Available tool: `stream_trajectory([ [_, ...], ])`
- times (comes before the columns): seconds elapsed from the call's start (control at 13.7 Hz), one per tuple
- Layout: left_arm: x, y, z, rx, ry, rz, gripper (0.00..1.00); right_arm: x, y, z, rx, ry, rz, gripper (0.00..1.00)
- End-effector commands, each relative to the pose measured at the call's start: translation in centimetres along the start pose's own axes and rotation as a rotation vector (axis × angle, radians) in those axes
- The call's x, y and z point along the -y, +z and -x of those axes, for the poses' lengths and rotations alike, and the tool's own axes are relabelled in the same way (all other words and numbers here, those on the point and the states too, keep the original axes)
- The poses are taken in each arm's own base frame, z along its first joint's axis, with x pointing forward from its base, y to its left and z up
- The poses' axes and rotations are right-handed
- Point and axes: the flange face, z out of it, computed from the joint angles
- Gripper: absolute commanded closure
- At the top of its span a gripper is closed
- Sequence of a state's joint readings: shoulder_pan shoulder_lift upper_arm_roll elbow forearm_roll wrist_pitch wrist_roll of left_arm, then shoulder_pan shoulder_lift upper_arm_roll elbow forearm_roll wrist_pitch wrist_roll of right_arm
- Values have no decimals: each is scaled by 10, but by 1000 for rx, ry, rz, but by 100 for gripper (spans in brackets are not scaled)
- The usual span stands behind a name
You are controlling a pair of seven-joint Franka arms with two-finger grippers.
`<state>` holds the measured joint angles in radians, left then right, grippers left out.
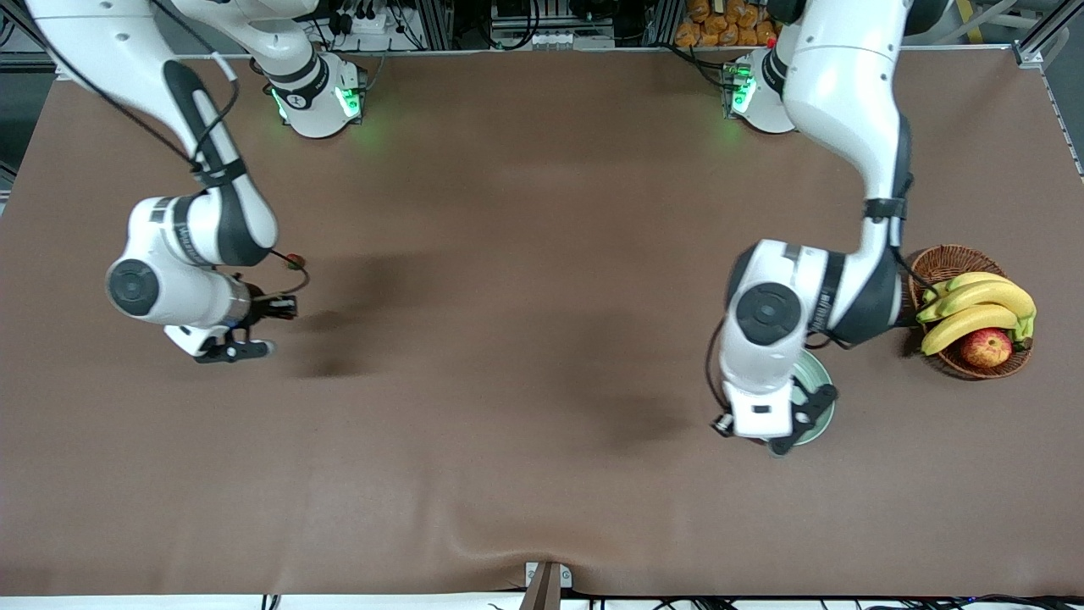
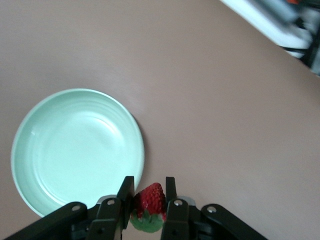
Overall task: Collect all strawberries into plate
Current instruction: 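Drop the strawberry onto the plate with the left gripper while the right gripper carries another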
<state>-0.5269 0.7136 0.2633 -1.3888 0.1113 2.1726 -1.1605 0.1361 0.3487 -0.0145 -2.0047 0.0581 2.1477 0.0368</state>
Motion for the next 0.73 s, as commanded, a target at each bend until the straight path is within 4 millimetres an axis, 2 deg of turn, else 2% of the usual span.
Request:
stream_trajectory([
  [0.0,30,28,-17,65,-34,-48,100,79,-5,-10,-24,107,24,99],
  [0.15,56,59,-31,96,-3,-89,100,136,-5,-10,-38,152,18,98],
  [0.29,77,83,-33,123,37,-123,100,185,5,-9,-11,181,-76,93],
  [0.44,83,98,-27,124,53,-120,100,236,9,-7,7,183,-169,93],
  [0.51,86,105,-24,118,54,-107,100,253,8,-8,5,185,-199,93],
  [0.59,90,112,-20,115,55,-100,95,265,13,-10,4,179,-206,91],
  [0.66,92,114,-19,115,64,-96,56,282,20,-9,-8,157,-206,88],
])
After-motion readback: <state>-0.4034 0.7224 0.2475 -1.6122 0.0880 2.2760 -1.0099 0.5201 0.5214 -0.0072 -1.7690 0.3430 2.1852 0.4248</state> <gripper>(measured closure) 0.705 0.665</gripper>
